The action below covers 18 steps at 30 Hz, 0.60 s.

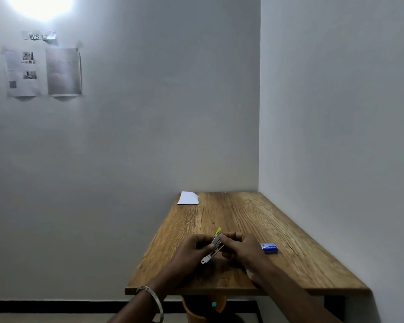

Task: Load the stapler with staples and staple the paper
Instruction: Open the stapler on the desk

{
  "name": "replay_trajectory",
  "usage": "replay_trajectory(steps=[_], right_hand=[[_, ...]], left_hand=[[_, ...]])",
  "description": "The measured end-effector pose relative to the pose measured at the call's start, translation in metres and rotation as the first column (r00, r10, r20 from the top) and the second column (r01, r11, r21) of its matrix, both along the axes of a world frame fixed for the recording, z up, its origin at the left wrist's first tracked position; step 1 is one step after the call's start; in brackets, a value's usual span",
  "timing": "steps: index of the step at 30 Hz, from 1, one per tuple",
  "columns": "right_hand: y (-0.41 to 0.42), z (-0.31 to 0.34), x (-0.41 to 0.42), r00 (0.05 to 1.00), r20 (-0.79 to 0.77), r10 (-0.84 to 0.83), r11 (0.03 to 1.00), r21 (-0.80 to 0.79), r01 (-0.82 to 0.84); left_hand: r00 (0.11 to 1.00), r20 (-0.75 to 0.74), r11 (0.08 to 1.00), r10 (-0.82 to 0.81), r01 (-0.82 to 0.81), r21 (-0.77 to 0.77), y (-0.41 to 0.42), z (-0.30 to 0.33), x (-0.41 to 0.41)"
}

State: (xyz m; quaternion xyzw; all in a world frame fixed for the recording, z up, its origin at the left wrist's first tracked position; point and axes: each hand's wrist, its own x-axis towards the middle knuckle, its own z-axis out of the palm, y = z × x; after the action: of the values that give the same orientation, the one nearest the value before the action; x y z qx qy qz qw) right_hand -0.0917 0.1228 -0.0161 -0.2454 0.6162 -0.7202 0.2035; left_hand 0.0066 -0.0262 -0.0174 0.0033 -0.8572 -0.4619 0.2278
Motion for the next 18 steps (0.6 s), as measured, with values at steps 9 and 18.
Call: replay_trajectory(steps=[9,18], right_hand=[[-0.002,-0.005,-0.005,1.0,0.018,0.015,0.999,-0.043,-0.014],[0.003,-0.002,-0.007,0.994,0.099,-0.035,0.996,-0.073,0.043]], left_hand=[[1.0,0.009,0.998,0.025,-0.024,-0.061,0.002,0.003,0.0],[0.992,0.018,0.962,0.125,-0.126,0.241,-0.008,-0.003,-0.008]])
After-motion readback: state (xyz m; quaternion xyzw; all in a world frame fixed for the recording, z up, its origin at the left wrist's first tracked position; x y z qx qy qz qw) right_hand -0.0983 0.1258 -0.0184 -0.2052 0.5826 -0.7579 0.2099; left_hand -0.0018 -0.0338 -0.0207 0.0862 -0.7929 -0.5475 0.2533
